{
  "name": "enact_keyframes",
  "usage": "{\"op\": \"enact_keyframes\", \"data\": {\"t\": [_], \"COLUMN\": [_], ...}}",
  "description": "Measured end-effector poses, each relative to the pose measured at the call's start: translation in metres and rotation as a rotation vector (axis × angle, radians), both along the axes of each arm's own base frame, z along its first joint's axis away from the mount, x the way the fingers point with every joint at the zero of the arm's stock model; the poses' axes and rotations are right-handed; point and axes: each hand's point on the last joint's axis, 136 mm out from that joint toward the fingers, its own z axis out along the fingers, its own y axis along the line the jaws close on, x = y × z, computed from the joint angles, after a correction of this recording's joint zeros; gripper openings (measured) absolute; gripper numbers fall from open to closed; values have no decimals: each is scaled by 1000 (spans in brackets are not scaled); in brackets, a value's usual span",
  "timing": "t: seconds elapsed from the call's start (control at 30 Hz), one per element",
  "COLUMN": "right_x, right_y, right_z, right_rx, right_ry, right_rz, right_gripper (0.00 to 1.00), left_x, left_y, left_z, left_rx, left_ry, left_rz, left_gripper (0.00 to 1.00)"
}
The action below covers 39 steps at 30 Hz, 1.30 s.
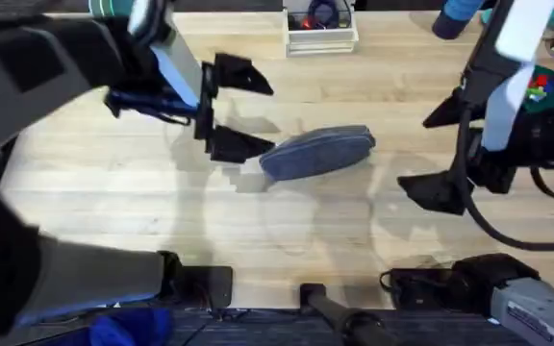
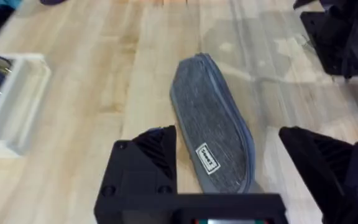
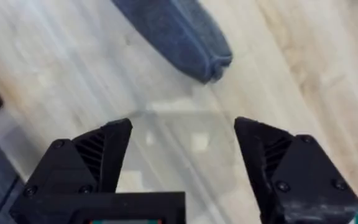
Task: Unzip the bag, pick up the pens from the table one at a time and place them inside, then zip the bag closed.
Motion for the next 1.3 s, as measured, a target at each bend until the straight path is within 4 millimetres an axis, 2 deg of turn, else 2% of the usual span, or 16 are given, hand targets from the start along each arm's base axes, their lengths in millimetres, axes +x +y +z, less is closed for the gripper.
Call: {"op": "enact_keyframes", "data": {"t": [0.1,0.2,0.37,0.6,0.73,0.93,1.1,1.3], "right_x": [-7,-9,-11,-21,-20,-22,-15,-2], "right_y": [1,1,2,7,5,-8,-20,-23], "right_z": [0,10,26,30,34,35,40,35], "right_rx": [5,9,6,30,59,105,154,170], "right_ry": [28,20,-3,14,9,23,-14,4], "right_rz": [5,10,34,80,76,29,-5,1], "right_gripper": [995,996,996,995,996,996,996,996], "left_x": [0,0,-8,-11,-17,-27,-19,-10], "left_y": [2,5,3,-22,-40,-58,-68,-81], "left_z": [19,33,38,44,40,31,30,3], "left_rx": [39,72,153,248,302,370,386,415], "left_ry": [-44,-67,-59,-66,-44,-35,-25,34], "left_rz": [13,37,67,87,88,69,117,94], "left_gripper": [995,995,995,995,995,995,995,995]}}
